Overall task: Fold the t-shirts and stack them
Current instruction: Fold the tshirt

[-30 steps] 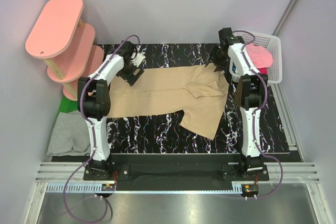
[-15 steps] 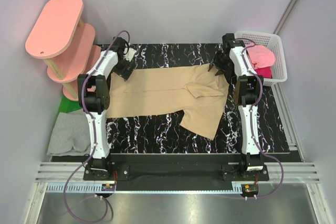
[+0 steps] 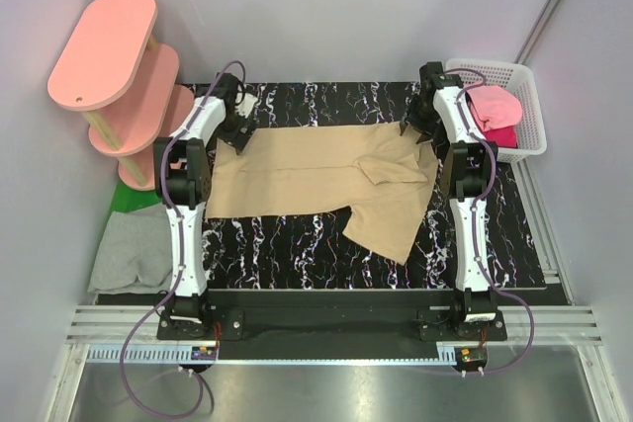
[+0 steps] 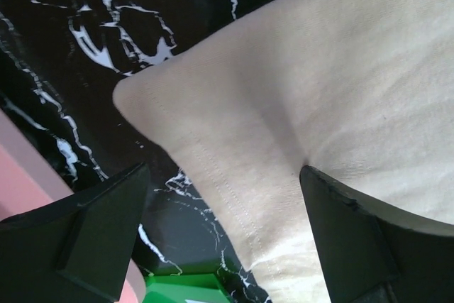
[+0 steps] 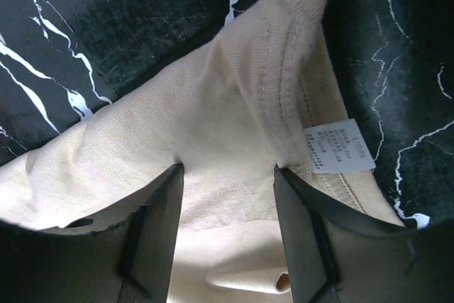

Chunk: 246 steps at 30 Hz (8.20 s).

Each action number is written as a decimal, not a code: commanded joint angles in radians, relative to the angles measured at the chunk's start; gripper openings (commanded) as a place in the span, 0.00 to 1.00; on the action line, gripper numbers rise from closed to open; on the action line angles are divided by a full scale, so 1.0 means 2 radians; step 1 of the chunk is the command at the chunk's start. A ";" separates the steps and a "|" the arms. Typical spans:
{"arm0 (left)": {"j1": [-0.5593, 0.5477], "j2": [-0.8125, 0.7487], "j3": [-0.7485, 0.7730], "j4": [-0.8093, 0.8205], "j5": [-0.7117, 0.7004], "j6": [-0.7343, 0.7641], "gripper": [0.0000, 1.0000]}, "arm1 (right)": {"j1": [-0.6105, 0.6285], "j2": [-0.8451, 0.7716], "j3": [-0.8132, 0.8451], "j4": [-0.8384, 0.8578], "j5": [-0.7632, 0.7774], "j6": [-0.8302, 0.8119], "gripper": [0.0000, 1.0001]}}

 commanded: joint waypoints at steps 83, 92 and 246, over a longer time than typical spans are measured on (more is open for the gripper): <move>0.002 -0.372 -0.434 0.066 0.027 0.023 0.99 | 0.213 -0.253 -0.417 0.105 0.080 -0.064 0.04; 0.003 -0.367 -0.452 0.080 0.023 0.028 0.99 | 0.218 -0.409 -0.528 0.098 0.089 -0.026 0.82; 0.042 -0.313 -0.485 0.083 0.106 -0.006 0.26 | 0.263 -0.630 -0.895 0.220 0.014 0.113 0.29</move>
